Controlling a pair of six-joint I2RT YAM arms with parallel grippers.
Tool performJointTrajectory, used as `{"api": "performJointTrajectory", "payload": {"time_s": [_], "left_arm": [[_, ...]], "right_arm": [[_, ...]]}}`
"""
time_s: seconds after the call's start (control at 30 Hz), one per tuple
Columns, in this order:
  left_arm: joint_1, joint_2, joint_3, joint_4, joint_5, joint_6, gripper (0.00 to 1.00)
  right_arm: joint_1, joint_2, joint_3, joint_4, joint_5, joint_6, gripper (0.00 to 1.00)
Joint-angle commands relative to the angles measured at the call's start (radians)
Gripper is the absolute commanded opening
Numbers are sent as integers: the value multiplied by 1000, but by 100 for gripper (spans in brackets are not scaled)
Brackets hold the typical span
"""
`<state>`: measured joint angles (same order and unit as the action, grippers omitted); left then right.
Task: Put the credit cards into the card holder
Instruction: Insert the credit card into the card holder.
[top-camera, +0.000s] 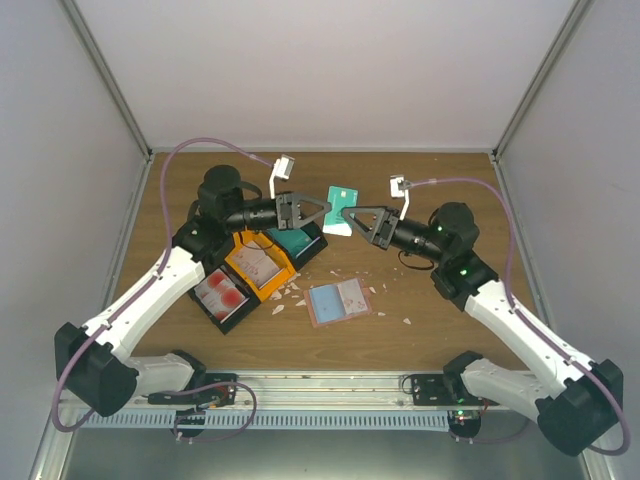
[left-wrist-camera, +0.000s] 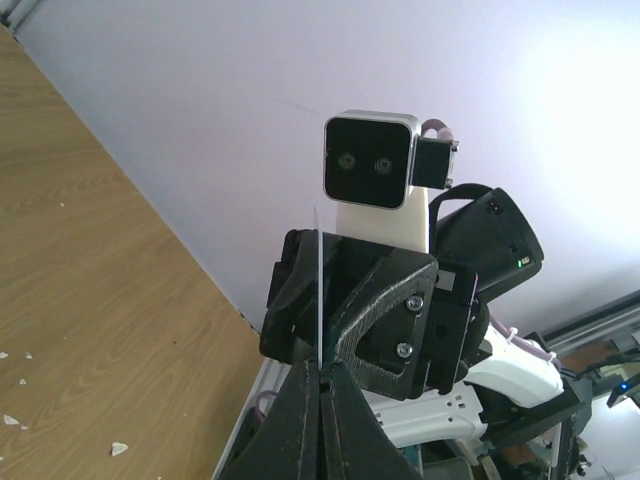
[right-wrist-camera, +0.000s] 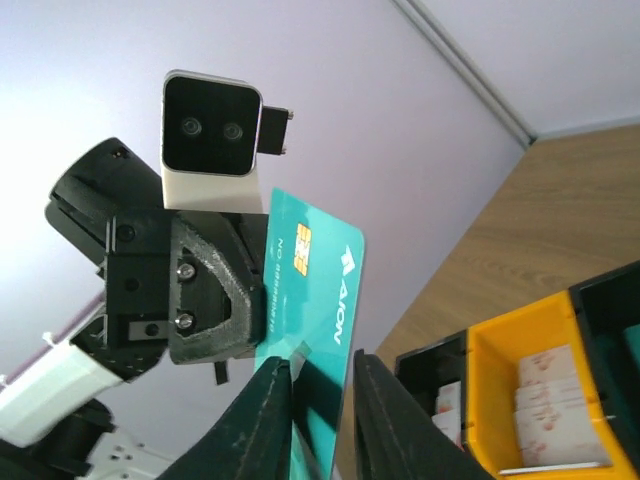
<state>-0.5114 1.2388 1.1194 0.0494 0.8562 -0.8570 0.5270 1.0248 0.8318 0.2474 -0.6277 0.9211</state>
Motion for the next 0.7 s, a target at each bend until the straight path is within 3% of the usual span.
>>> {"api": "performJointTrajectory", "payload": {"time_s": [0.0, 0.1, 0.2, 0.3, 0.37, 0.57, 0.67], "left_arm": [[-10, -12, -10, 55, 20, 10, 0], [-10, -9, -8, 22, 5, 28, 3], [-10, -12, 1, -66, -58, 74, 12], [-10, -27, -4, -162, -152, 129, 39], [-14, -41, -25, -213, -232, 162, 47], [-61, -62, -135, -314, -427, 185, 53], [-125, -47, -217, -328, -522, 153, 52]], "right_arm": [[-5, -16, -31, 75, -23, 56, 15], [-4, -31, -40, 64, 0, 50, 8], [-5, -42, -43, 23, 24, 17, 1], [-11, -52, -49, -44, 38, -37, 0], [-17, -57, -51, -119, 51, -94, 0], [-50, -33, -71, -461, 70, -330, 1], [-68, -7, -144, -510, 39, -390, 1]]}}
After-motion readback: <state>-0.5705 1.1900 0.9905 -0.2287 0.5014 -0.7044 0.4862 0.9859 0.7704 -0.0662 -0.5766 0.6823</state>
